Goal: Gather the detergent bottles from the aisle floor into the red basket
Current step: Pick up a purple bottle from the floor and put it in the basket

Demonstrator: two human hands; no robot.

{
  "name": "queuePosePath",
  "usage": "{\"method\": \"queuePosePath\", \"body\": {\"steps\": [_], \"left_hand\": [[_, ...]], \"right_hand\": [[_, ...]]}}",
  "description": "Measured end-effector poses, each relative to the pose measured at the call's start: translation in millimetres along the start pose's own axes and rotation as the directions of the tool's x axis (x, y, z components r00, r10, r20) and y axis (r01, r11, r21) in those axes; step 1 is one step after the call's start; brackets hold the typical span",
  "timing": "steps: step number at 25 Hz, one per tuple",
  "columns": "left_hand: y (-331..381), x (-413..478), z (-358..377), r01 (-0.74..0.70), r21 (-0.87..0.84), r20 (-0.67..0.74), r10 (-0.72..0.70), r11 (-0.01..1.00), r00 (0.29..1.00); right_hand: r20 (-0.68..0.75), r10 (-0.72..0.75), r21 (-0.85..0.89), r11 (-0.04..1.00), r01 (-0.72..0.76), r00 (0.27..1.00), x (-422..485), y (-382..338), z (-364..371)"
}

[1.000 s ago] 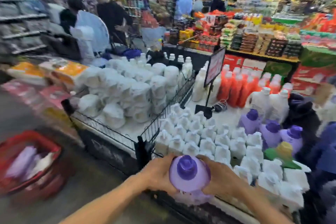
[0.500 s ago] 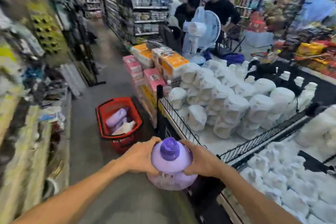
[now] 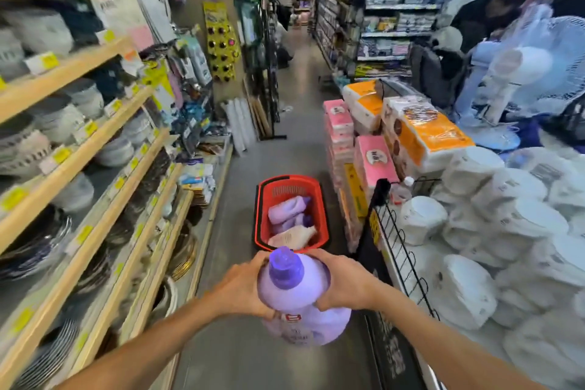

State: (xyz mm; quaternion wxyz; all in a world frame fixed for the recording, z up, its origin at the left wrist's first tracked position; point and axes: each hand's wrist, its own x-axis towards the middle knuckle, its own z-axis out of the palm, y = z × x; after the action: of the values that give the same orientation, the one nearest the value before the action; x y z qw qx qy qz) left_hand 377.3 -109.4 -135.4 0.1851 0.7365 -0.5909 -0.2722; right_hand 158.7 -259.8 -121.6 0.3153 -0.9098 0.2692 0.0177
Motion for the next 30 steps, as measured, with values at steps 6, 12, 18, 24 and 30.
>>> {"method": "queuePosePath", "body": {"steps": [6,12,18,24,30], "left_hand": [[-77.4,69.2,-59.5,0.102,-0.064,-0.04,-0.105,0.993,0.994],[-160.0,163.3,-149.5,0.058,0.087,0.04,-0.062,0.995,0.997],[-204.3,274.4,-208.7,0.003,0.131,0.123,-0.019,0.991,0.992],[-231.2,408.1,-233.7,-0.063,0.116,0.242,0.033,0.991,0.97],[-262.0,538.8,-220.3,-0.229,0.149,0.441,0.143,0.962,0.886]], "right_hand": [[0.091,-0.018,-0.009,1.0,0.019,0.996,146.9,-7.4,-15.2],[0.053,0.053,0.036,0.998,-0.055,0.997,274.5,-28.4,-24.1],[0.042,0.13,0.096,0.986,-0.134,0.991,376.6,-15.1,-54.3],[0.001,0.188,0.136,0.973,-0.187,0.982,469.7,40.9,-86.9],[-0.062,0.373,0.224,0.909,-0.351,0.926,519.9,100.3,-78.0]]}}
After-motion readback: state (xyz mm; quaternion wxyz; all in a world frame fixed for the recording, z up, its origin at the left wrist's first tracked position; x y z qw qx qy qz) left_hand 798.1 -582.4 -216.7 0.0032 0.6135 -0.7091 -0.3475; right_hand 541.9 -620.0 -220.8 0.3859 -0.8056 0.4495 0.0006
